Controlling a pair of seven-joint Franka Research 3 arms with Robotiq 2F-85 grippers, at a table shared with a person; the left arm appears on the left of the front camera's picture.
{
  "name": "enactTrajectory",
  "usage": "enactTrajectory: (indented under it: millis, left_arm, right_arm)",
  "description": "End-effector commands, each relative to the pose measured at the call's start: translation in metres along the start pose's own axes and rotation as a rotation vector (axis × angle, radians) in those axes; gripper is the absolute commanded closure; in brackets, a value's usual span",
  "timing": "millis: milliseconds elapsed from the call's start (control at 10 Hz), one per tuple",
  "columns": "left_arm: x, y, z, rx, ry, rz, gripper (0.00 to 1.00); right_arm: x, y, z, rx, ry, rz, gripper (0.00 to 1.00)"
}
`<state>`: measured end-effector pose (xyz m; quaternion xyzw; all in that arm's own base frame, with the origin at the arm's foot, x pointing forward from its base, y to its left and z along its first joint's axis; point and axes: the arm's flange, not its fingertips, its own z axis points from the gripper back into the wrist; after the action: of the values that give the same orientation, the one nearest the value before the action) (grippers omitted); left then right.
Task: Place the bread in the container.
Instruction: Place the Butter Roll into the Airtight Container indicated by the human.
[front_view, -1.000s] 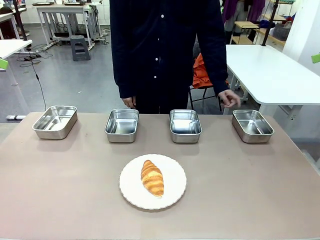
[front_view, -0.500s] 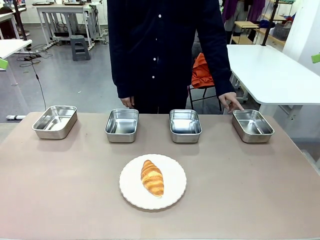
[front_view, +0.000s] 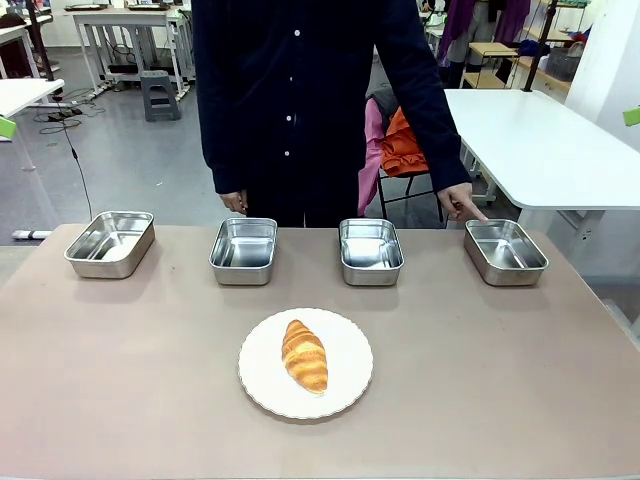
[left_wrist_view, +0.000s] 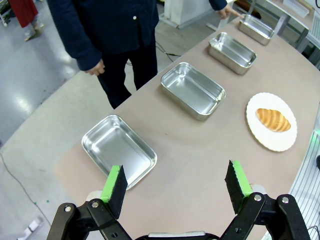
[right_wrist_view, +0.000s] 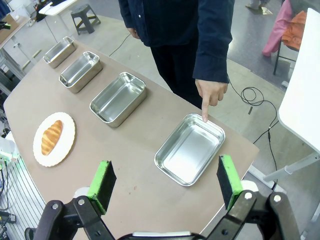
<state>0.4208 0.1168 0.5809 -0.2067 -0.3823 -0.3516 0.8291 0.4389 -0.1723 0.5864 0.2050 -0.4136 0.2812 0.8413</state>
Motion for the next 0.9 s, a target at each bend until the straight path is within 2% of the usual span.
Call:
enactTrajectory:
  millis: [0, 600, 800]
  left_arm:
    - [0.0, 0.0, 0.001, 0.0, -0.012, -0.002, 0.0]
    - [0.0, 0.0, 0.001, 0.0, -0.012, -0.002, 0.0]
    - [0.0, 0.0, 0.001, 0.0, -0.012, -0.002, 0.0]
  right_arm:
    - [0.0, 0.002, 0.0, 0.003, -0.019, 0.003, 0.0]
    - [0.0, 0.0, 0.0, 0.0, 0.0, 0.0, 0.0]
    - [0.046, 0.044, -0.012, -0.045, 0.055, -0.011, 0.0]
